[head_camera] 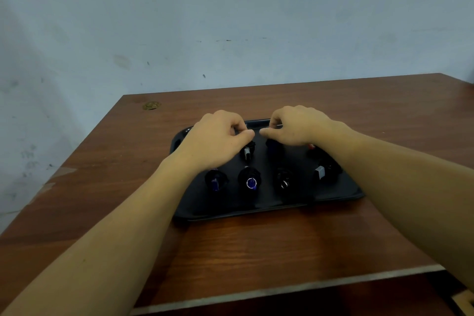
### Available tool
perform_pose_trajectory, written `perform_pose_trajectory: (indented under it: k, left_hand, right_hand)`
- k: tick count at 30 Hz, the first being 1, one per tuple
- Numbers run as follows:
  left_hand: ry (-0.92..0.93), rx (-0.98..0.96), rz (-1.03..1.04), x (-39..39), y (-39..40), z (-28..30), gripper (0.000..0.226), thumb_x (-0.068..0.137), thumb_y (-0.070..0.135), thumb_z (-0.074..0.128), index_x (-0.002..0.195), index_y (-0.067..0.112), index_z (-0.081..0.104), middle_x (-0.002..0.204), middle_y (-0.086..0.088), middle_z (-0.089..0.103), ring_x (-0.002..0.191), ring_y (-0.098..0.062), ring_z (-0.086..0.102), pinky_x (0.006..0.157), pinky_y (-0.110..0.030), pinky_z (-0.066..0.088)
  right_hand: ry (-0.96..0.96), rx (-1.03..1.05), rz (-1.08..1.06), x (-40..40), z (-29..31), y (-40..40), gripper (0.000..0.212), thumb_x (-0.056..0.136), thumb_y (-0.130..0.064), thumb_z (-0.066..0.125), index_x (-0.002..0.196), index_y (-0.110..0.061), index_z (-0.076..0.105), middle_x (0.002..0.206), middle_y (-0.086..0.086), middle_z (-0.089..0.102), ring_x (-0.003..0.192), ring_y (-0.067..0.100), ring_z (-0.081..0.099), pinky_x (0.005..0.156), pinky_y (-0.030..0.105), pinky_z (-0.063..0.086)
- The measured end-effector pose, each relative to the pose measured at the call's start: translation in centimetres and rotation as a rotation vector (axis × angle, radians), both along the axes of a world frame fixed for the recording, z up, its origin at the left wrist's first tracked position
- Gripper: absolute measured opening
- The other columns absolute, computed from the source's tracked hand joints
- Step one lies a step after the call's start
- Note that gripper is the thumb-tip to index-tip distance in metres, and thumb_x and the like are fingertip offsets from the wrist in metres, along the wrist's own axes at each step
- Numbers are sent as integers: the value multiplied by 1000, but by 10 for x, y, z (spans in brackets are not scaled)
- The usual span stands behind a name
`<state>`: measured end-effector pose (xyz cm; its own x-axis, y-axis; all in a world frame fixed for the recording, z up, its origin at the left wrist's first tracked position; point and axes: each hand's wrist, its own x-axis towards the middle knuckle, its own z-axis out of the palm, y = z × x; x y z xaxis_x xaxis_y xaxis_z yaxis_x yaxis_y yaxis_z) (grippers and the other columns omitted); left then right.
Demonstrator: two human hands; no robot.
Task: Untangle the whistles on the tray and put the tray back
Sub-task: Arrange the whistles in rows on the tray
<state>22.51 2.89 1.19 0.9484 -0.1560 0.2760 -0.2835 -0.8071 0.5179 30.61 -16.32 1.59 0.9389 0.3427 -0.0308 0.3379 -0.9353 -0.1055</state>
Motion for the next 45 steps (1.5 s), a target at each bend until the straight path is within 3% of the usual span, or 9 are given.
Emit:
perform_pose_trajectory:
  k: [8, 15, 19, 21, 23, 30, 35, 42, 45]
  left_hand:
    - [34, -3, -8, 2, -10, 0, 20, 97, 37, 59, 89, 22, 69, 61, 10, 56, 56, -4, 51, 56, -24, 36]
    - [31, 27, -7, 10, -27, 2, 17, 95, 36, 59, 89, 23, 69, 66, 10, 59, 62, -8, 55, 59, -26, 38]
    - [-26, 293, -35, 22, -39, 0, 18, 97, 32, 57, 112, 28, 66, 97, 7, 59, 102, -24, 57, 83, -36, 47]
    - [1, 460, -88, 30, -46, 1, 31, 98, 38, 55, 129, 39, 58, 129, 3, 53, 122, -28, 43, 99, -46, 39]
    - [74, 585, -122, 37, -52, 1, 38, 98, 43, 55, 136, 45, 51, 144, 6, 46, 130, -28, 35, 103, -51, 29]
    - [46, 604, -74, 46, -56, -9, 37, 95, 58, 52, 125, 38, 57, 122, 3, 59, 119, -27, 46, 98, -50, 29]
    - [34, 539, -3, 47, -55, -13, 53, 92, 66, 50, 135, 35, 50, 132, -2, 50, 126, -29, 42, 102, -51, 29]
    - [-18, 448, -44, 39, -63, -4, 32, 95, 52, 54, 122, 36, 60, 127, 1, 50, 124, -26, 38, 99, -49, 27]
    - [-25, 457, -136, 37, -78, 2, 27, 98, 47, 51, 121, 39, 62, 112, 6, 53, 119, -25, 40, 93, -47, 27]
  right_hand:
    - [-153, 40, -84, 4, 24, -41, 40, 102, -49, 37, 92, -20, 63, 94, 5, 69, 91, 32, 62, 79, 40, 49]
    - [84, 12, -81, -4, 24, -83, 14, 93, -23, 60, 85, -19, 71, 83, -4, 74, 87, 20, 67, 83, 35, 55]
    - [59, 47, -41, -10, 19, -93, 9, 94, -23, 60, 96, -25, 69, 88, -11, 65, 90, 19, 64, 87, 35, 52]
    - [74, 50, -4, -12, 17, -92, 13, 95, -24, 60, 104, -29, 68, 80, -17, 54, 79, 11, 57, 76, 29, 46]
    - [96, 33, 29, -13, 13, -88, 14, 97, -30, 60, 109, -29, 68, 81, -20, 51, 82, 12, 55, 75, 28, 43]
    - [77, 19, 67, -10, 7, -90, 16, 93, -33, 69, 109, -29, 69, 85, -18, 58, 82, 12, 56, 67, 27, 40]
    - [80, 79, 120, -10, 4, -90, 18, 91, -24, 72, 108, -29, 69, 99, -6, 66, 81, 7, 58, 67, 23, 43]
    - [133, 163, 178, -16, 3, -90, 24, 89, -19, 74, 109, -30, 70, 97, -12, 60, 74, -6, 57, 66, 12, 40]
    - [97, 176, 155, -21, 10, -91, 23, 89, -18, 72, 108, -30, 66, 99, -9, 63, 79, -2, 59, 70, 19, 44]
